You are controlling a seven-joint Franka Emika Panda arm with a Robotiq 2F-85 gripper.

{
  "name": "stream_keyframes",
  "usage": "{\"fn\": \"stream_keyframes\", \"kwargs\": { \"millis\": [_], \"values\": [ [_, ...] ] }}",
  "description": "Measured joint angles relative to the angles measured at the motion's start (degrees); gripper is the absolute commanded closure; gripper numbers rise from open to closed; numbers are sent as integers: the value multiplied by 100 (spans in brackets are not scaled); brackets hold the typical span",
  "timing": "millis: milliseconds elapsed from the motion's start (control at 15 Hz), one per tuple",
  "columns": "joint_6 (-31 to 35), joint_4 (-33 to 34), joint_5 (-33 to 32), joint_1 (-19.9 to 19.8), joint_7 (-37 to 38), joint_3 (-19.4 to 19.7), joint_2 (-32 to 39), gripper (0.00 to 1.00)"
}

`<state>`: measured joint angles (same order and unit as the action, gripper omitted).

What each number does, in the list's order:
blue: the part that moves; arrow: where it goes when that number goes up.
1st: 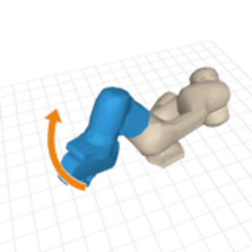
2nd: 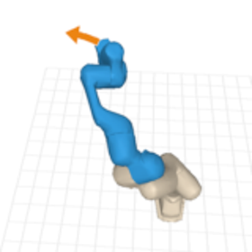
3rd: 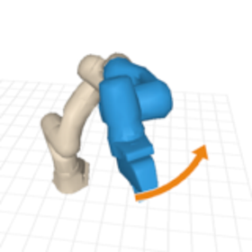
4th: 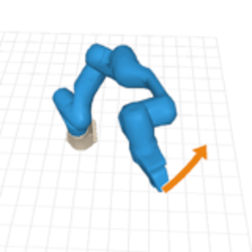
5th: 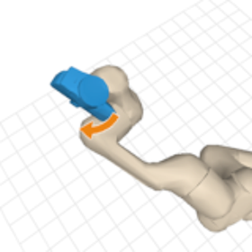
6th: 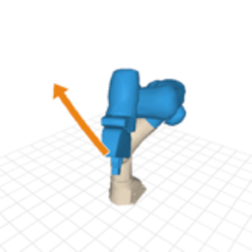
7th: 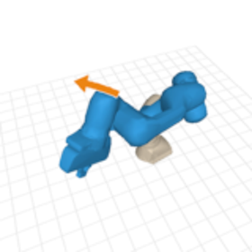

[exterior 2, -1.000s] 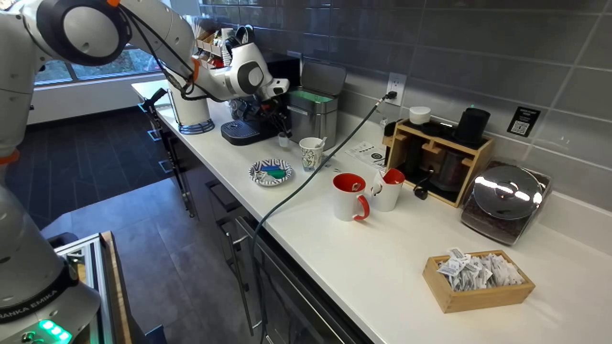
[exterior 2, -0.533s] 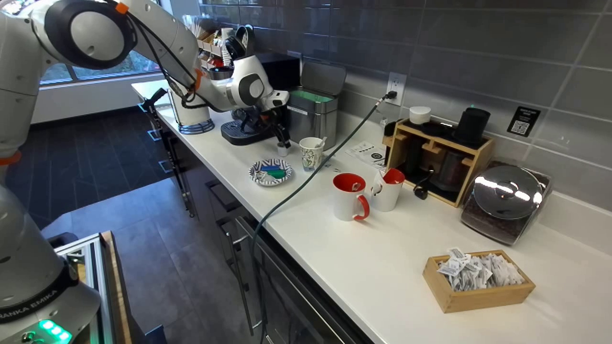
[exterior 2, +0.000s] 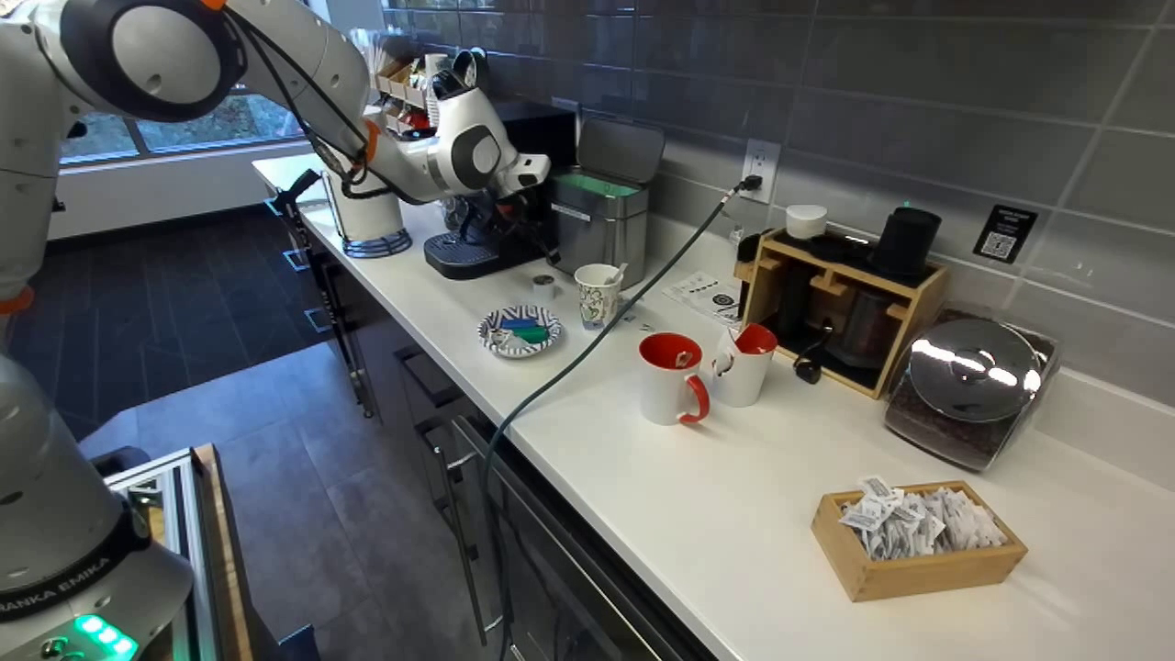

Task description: Pick up the small cup from the coffee marker and put it on the counter

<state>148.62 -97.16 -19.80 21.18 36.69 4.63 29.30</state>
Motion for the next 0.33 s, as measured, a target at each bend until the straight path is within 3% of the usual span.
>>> {"fn": "stream_keyframes", "kwargs": {
  "millis": [333],
  "values": [
    [1392, -1078, 210, -27, -723, -460, -799, 0]
  ]
}}
